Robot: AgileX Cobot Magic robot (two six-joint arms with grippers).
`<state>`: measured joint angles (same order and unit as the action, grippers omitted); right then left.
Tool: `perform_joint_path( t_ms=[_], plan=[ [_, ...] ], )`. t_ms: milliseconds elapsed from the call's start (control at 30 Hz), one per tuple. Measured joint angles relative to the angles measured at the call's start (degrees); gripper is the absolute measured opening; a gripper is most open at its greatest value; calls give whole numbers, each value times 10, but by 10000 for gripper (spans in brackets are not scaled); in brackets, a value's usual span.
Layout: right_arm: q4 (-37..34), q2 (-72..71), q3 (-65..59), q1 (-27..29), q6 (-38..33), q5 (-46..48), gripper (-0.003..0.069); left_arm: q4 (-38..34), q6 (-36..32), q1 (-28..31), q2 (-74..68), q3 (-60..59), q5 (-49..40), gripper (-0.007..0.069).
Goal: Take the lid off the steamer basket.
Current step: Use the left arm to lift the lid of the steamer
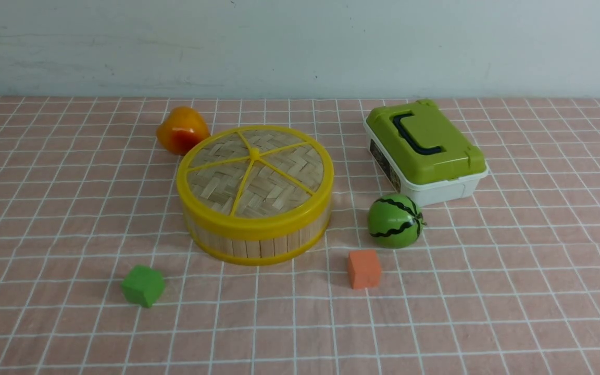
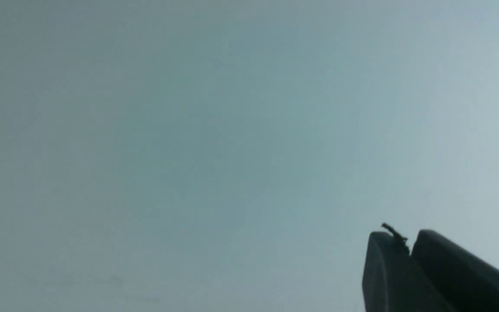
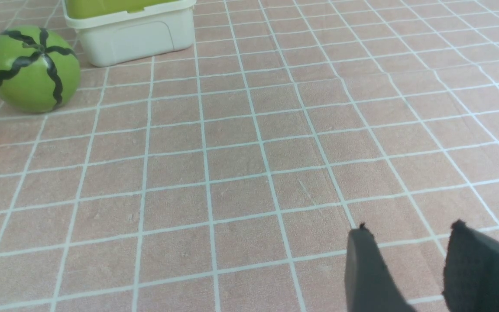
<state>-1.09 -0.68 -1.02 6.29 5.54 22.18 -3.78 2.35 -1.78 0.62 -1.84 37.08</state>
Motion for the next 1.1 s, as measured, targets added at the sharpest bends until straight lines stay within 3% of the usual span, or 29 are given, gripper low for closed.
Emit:
perform_joint_path(
  t_ms=[100, 167, 300, 467, 500, 567, 833, 1000, 1100],
  plan=[
    [0, 0, 0, 0, 0, 0, 241, -2, 26, 0, 0, 0, 38, 81],
    [0, 0, 0, 0, 0, 0, 241, -3, 82, 0, 0, 0, 81, 83],
    [0, 0, 0, 0, 0, 0, 241, -33, 119, 0, 0, 7, 88, 88],
    [0, 0, 0, 0, 0, 0, 241, -66, 112, 0, -22, 111, -66, 90],
    [0, 0, 0, 0, 0, 0, 241, -80, 97, 0, -57, 180, -146, 90],
    [0, 0, 0, 0, 0, 0, 241, -94, 75, 0, -106, 241, -223, 90],
    [0, 0, 0, 0, 0, 0, 241, -106, 27, 0, -354, 375, -389, 88],
    [0, 0, 0, 0, 0, 0, 241, -124, 15, 0, -543, 488, -591, -6],
    [0, 0, 0, 0, 0, 0, 241, -149, -6, 0, -613, 541, -665, -13]
  ],
)
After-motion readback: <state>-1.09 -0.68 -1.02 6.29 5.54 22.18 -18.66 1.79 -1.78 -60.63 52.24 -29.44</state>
